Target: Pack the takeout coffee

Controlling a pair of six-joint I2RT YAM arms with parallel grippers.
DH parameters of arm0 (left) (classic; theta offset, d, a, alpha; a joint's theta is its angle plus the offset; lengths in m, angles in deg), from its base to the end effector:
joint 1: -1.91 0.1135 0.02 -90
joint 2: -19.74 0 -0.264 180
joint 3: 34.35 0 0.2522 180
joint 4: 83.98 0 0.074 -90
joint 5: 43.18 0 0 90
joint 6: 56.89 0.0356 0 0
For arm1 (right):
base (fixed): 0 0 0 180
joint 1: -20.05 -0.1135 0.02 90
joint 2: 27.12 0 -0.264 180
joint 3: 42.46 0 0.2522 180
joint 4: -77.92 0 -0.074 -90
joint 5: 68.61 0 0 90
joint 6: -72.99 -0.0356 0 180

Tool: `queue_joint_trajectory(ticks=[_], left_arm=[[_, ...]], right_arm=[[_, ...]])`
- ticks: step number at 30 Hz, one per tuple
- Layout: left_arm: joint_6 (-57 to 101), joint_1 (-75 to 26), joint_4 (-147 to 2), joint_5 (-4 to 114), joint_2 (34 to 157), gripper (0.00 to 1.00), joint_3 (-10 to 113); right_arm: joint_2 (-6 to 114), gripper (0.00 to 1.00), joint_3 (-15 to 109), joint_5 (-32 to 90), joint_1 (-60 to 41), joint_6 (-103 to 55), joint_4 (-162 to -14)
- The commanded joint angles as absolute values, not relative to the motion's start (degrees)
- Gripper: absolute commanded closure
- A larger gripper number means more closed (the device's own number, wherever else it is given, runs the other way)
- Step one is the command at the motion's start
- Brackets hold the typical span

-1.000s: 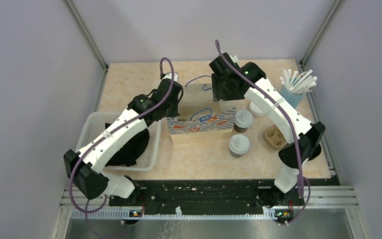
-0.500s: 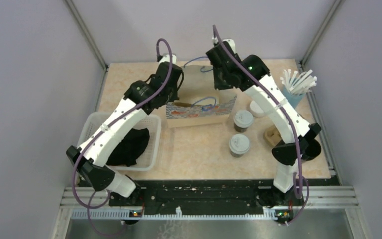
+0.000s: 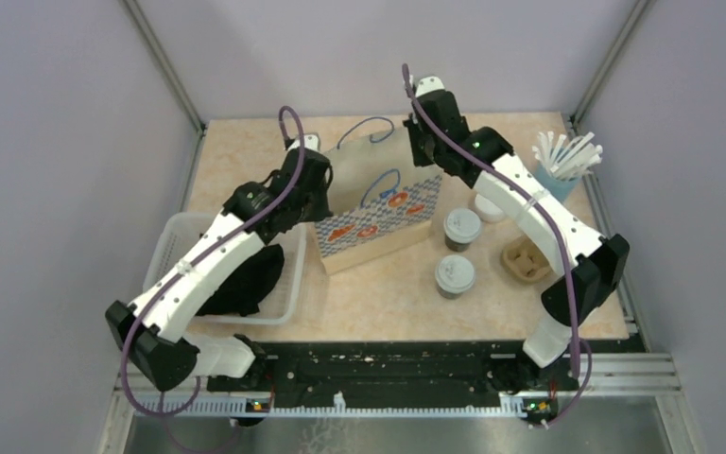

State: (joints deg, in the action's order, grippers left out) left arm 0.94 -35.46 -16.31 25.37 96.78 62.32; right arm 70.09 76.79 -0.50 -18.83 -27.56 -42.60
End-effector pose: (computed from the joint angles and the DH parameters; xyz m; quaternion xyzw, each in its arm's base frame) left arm 0.2225 -0.1535 0.3758 -0.0249 0.9195 -0.0579 0.3881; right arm 0.2978 0.2231 0.4050 -0.1339 0.8741 0.0271 0.4661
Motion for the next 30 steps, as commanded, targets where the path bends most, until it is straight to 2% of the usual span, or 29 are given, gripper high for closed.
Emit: queue_joint_trajectory(ticks=[1, 4, 7, 11, 13, 15, 18, 22, 25, 28, 30], left_arm=[[2.6, -35.5, -30.9, 33.5, 87.0, 0.98, 56.1], [3.2, -35.6, -33.0, 37.3, 85.6, 0.98, 54.3], [4.7, -35.5, -33.0, 37.1, 85.2, 0.97, 52.7], [7.3, -35.5, -34.3, 39.1, 84.2, 0.79, 49.8], [7.7, -35.6, -32.4, 40.2, 84.3, 0.68, 51.1], [8.0, -35.5, -29.5, 41.5, 84.3, 0.52, 54.2], [9.3, -35.5, -25.4, 43.6, 83.7, 0.28, 59.2], [9.6, -35.4, -17.5, 37.1, 86.6, 0.03, 69.4], [11.2, -34.6, -15.2, 29.5, 90.9, 0.01, 75.0], [13.4, -31.3, -16.9, 28.4, 94.9, 0.02, 75.3], [12.8, -26.9, -18.1, 32.1, 96.5, 0.02, 74.4]], right_arm=[[65.6, 1.0, 78.1, 7.1, -18.2, -20.5, -58.5], [66.1, 1.0, 77.4, 6.3, -18.1, -18.5, -62.2], [63.7, 1.0, 70.0, 9.6, -17.4, -15.0, -72.8], [62.9, 1.0, 64.5, 14.7, -16.7, -12.0, -84.4], [63.3, 1.0, 63.9, 19.0, -16.1, -10.3, -86.1], [63.5, 1.0, 62.3, 24.2, -14.9, -7.9, -87.3], [64.5, 1.0, 61.2, 40.5, -10.5, -6.7, -87.7], [67.8, 1.0, 64.8, 53.0, -6.6, -6.4, -84.2], [70.0, 1.0, 67.6, 57.5, -6.6, -5.0, -80.2], [70.5, 1.0, 67.3, 59.9, -6.4, -5.9, -80.4], [70.8, 1.0, 66.7, 61.4, -6.2, -6.7, -81.8]])
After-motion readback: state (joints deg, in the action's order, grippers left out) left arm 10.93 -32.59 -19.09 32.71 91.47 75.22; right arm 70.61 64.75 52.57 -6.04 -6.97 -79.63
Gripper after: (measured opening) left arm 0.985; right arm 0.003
